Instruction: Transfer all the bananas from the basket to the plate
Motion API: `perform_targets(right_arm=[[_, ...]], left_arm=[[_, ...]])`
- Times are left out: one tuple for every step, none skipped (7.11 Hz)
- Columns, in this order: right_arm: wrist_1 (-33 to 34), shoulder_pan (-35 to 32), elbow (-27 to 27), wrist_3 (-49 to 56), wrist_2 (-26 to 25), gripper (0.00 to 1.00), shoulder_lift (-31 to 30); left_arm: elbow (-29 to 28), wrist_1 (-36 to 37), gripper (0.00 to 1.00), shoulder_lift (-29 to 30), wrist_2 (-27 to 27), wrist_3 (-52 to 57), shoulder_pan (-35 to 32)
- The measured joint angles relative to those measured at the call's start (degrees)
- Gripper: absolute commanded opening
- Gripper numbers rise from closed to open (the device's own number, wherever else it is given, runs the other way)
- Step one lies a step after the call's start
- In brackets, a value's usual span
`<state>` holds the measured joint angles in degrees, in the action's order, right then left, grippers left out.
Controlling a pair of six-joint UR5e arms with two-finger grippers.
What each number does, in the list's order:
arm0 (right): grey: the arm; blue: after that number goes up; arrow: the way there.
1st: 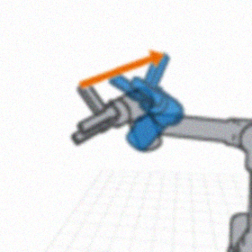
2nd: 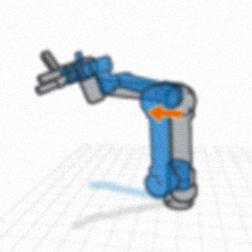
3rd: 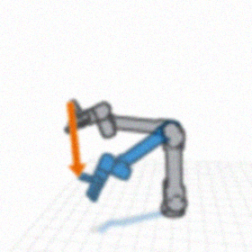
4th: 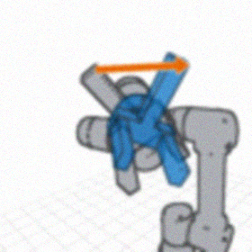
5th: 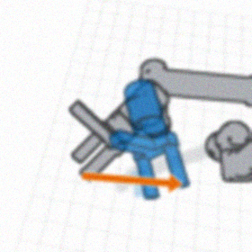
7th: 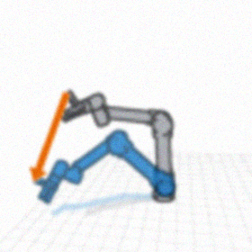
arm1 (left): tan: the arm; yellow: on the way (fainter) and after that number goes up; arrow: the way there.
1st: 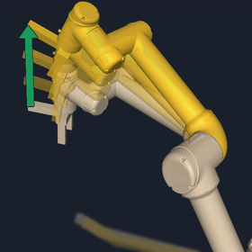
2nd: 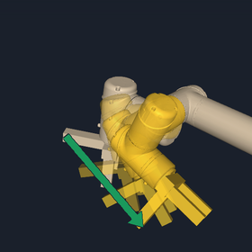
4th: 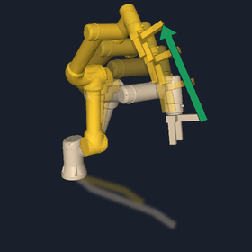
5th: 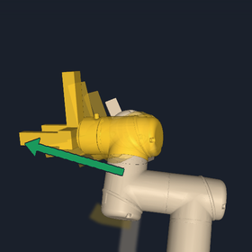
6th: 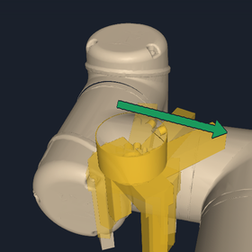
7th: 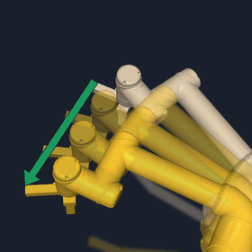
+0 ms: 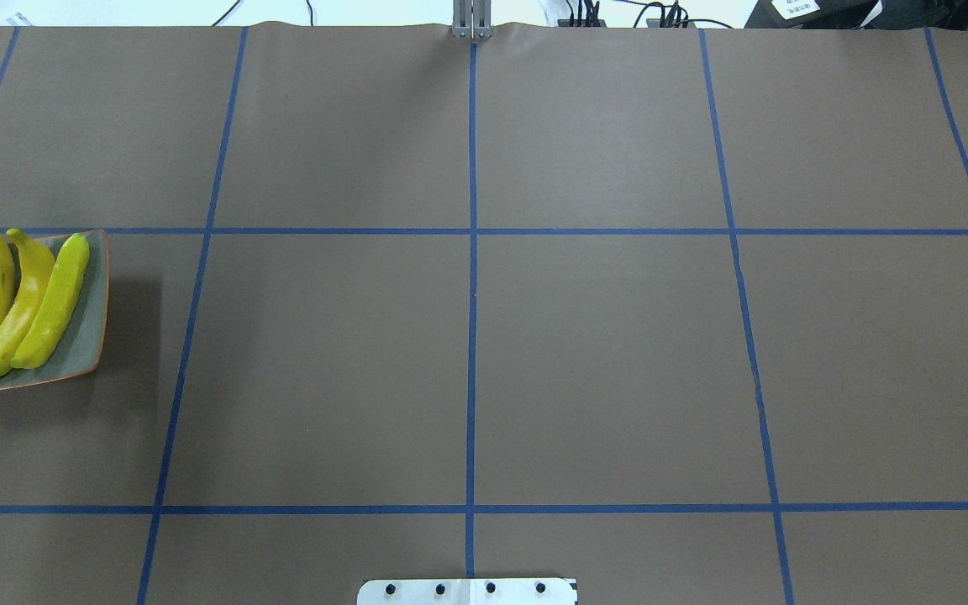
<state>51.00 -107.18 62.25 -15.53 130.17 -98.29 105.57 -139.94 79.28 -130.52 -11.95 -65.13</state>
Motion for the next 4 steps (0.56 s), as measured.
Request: perform_targets(right_arm=[[-0.31, 1.10, -0.02, -0.21, -0.38, 0.93, 0.01], [-0.91, 2.49, -0.17, -0.31, -1.02, 0.89, 0.00], [-1.42, 3.49, -0.40, -0.34, -1.59, 0.85, -0.08], [-2.19, 4.37, -0.62, -0.31, -2.38, 0.65, -0.28]], left_arm=[[0.00, -0.04, 1.00, 0.00, 0.00, 0.00, -0.01], [0.04, -0.06, 1.00, 0.00, 0.00, 0.00, -0.02], [0.06, -0.07, 1.00, 0.00, 0.00, 0.00, -0.02], [0.07, -0.07, 1.00, 0.03, 0.00, 0.00, -0.01]])
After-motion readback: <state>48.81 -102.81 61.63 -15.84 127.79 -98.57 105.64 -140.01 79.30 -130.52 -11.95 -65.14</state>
